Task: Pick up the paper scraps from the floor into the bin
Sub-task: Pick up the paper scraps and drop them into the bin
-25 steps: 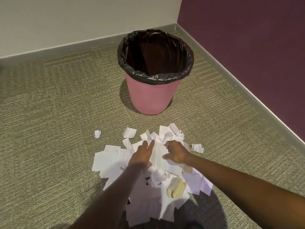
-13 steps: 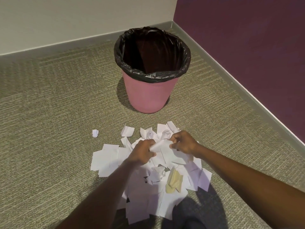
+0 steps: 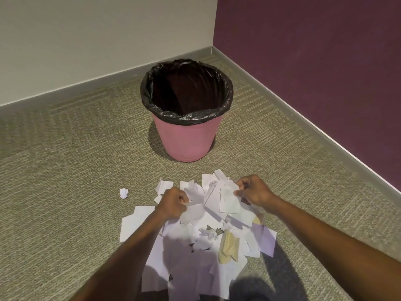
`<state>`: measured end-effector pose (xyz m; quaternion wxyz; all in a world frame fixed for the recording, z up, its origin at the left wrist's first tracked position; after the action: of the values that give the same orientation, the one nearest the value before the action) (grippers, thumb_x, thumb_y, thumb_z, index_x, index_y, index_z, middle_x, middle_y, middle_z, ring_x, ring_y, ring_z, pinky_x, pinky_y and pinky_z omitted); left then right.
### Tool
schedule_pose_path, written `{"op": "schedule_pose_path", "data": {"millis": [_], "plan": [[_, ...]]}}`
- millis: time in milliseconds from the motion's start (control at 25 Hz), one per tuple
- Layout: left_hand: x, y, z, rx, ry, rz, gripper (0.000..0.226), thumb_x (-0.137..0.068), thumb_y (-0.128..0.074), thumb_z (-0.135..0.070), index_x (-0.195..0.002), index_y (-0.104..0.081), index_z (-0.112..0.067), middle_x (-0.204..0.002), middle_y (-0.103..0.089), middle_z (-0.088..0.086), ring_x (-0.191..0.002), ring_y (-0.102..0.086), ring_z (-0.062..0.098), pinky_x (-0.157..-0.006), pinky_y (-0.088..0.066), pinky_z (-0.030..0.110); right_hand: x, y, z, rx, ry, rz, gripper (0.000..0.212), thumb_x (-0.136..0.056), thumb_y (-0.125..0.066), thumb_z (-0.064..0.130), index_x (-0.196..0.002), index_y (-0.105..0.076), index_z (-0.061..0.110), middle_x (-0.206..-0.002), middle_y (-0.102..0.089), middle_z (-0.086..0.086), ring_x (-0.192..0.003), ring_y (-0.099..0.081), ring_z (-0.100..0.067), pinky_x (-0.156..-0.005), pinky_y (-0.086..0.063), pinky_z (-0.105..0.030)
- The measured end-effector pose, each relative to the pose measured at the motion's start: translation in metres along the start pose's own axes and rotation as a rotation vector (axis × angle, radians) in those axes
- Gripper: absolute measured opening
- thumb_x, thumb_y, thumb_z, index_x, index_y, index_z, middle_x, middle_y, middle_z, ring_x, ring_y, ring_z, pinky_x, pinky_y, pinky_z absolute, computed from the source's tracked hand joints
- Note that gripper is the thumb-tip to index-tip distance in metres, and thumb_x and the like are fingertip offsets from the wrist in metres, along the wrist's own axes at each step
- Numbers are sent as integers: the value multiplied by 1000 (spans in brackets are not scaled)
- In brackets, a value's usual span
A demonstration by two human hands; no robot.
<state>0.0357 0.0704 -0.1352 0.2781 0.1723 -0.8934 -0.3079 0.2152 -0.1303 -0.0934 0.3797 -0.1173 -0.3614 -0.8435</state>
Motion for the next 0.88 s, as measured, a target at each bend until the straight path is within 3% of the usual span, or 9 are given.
{"op": "schedule_pose_path", "data": {"millis": [120,160,200,280,360,520,640,720,880], "plan": [[2,-10,6,36,23,-32,21,-67,-70,7,-73,-64,-13,-81,-56,2,-79,-56,19,-63,-40,20,5,-8,-1,26,-18,20,30,-82,-72,-5,-71,-56,18,-65,-51,-2,-43,-48,-8,-50,-40,-24],[5,-14,7,50,30,-23,23,-68,-72,1,-80,-61,-16,-89,-54,3,-88,-57,22,-66,-40,20,7,-11,-3,13,-32,22,31,-82,-71,-6,-73,-55,19,-66,-51,-3,-40,-49,-8,-48,-41,-24],[8,-19,8,14,43,8,34,-69,-77,-12,-99,-61,-16,-104,-52,6,-104,-55,25,-75,-41,20,9,-14,-5,-10,-46,18,31,-82,-70,-7,-74,-55,18,-66,-50,-4,-40,-50,-11,-48,-43,-25],[16,-28,11,-249,114,129,89,-67,-77,-48,-142,-35,-22,-142,-33,14,-135,-32,31,-102,-38,34,11,-19,-9,-34,-65,13,28,-81,-70,-9,-75,-57,15,-66,-49,-3,-47,-54,-15,-51,-48,-28],[27,-40,9,-507,131,215,106,-68,-70,-63,-151,-14,-26,-154,-15,17,-141,-19,37,-110,-29,50,12,-22,-10,-35,-70,29,26,-80,-71,-11,-76,-59,13,-66,-48,-2,-50,-53,-15,-50,-49,-28],[39,-64,5,-741,72,104,78,-77,-74,-34,-139,-29,-22,-140,-29,15,-128,-34,38,-94,-47,48,7,-21,-4,15,-10,26,23,-76,-74,-6,-69,-64,13,-66,-55,-2,-56,-50,-15,-54,-43,-24],[39,-65,6,-647,19,48,57,-86,-65,-15,-135,-37,-18,-138,-33,11,-121,-40,31,-82,-48,36,2,-21,-4,12,-4,18,7,-78,-73,-4,-82,-70,2,-69,-59,-5,-57,-53,-16,-47,-44,-23],[37,-62,7,-671,-47,40,45,-89,-58,-8,-131,-42,-16,-136,-36,11,-117,-44,30,-79,-49,36,1,-21,-5,17,-6,19,8,-81,-71,-4,-87,-67,-4,-68,-57,-7,-54,-53,-16,-43,-46,-22],[30,-55,9,-760,-168,47,28,-91,-45,2,-114,-56,-8,-123,-47,12,-106,-54,31,-79,-50,40,0,-22,-5,0,5,30,11,-82,-72,-4,-90,-66,-3,-77,-58,-14,-56,-60,-18,-64,-56,-40]]}}
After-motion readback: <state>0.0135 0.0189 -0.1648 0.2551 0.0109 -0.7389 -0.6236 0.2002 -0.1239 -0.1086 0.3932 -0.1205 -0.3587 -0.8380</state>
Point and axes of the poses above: each hand's wrist, its own x-axis away from the middle knuckle, its own y-axis out of the back of the hand, z = x × y, the point moved 2 cm from there along -x, towards the middle knuckle
